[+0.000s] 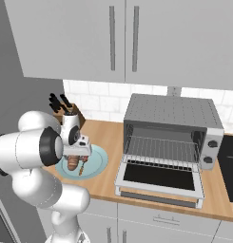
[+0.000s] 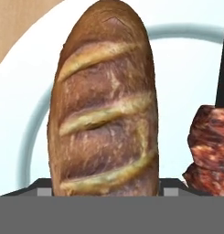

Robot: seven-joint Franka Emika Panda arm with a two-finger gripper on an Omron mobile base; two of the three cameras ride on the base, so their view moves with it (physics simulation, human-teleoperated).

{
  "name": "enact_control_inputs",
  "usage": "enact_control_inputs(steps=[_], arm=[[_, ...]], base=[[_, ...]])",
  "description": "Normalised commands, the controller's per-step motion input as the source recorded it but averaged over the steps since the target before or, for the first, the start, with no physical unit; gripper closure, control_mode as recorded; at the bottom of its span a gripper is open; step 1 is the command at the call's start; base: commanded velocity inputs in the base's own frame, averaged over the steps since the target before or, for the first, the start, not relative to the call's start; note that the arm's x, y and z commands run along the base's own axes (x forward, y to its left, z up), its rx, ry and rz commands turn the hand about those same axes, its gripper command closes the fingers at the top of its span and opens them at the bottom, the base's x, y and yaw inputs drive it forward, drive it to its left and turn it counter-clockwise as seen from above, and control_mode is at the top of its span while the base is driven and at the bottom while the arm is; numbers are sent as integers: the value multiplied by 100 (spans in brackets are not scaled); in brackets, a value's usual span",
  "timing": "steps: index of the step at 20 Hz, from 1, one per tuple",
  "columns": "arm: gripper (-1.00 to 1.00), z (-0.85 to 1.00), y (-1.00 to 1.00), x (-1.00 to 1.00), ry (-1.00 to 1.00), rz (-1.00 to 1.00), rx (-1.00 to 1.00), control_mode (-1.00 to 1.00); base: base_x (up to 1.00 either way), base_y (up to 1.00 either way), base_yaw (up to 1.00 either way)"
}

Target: Pick up the kebab skewer and baguette bread, and place them inside the toaster oven. Close the toaster oven door and start by setting the timer.

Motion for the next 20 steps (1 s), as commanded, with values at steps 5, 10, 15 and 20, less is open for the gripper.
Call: enact_control_inputs(steps=[5, 10, 15, 20], arm=[[100, 0, 0, 0, 0, 0, 0, -100], [100, 11, -5, -1, 0, -1, 2, -100], [100, 78, -17, -4, 0, -6, 10, -100], [100, 75, -28, -18, 0, -16, 6, -100]], base=[[0, 0, 0], [0, 0, 0], [0, 0, 0], [0, 0, 0]])
